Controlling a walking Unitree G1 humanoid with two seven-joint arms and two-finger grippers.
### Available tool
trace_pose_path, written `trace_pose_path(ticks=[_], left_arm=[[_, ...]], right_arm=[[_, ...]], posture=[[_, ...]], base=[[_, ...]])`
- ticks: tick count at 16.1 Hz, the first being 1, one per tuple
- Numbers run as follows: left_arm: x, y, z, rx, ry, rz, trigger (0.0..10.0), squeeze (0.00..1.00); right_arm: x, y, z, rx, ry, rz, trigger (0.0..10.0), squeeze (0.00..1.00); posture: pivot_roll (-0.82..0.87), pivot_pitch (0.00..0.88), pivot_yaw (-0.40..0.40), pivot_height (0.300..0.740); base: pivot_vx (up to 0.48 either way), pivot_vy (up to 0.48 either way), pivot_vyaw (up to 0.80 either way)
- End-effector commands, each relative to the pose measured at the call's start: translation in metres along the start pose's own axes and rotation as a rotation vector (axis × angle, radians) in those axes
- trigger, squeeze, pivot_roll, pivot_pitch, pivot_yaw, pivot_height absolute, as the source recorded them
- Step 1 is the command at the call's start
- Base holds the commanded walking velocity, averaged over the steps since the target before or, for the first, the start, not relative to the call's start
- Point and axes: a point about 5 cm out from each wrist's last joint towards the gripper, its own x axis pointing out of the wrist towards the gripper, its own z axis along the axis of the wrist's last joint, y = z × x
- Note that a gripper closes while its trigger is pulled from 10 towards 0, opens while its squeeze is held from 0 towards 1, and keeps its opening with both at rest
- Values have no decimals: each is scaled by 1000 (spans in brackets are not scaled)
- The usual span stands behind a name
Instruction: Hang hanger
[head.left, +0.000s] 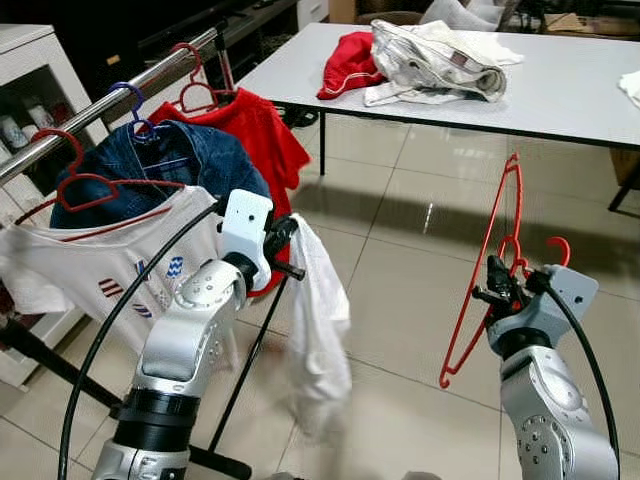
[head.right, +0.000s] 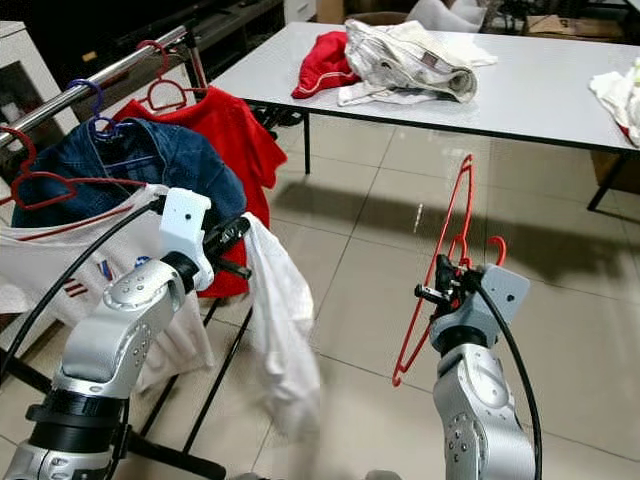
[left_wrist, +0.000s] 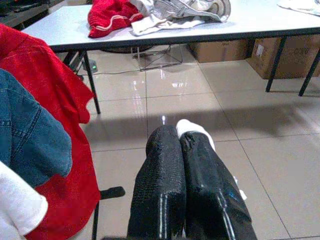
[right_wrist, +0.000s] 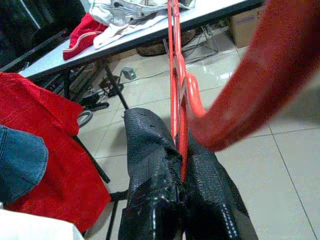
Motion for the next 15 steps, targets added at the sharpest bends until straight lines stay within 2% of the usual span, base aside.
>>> trace_pose_path(ticks=[1, 7, 10, 15], left_arm=[[-2, 3, 6, 19, -27, 14, 10000, 0], [0, 2, 6, 9, -30, 4, 10000, 0], [1, 0, 6, 1, -32, 0, 10000, 0], [-1, -1, 4, -8, -35, 0, 10000, 0]], right_arm=[[-1, 4, 2, -10, -9, 21, 10000, 0], [0, 5, 4, -20, -13, 26, 10000, 0], [2, 5, 5, -31, -12, 39, 10000, 0], [3, 6, 7, -43, -14, 51, 10000, 0]], posture=[[-192, 0, 87, 719], [-200, 0, 84, 719], [-198, 0, 77, 719], [-199, 0, 56, 719]], base=[[277, 0, 0], [294, 0, 0], [303, 0, -769], [301, 0, 0]])
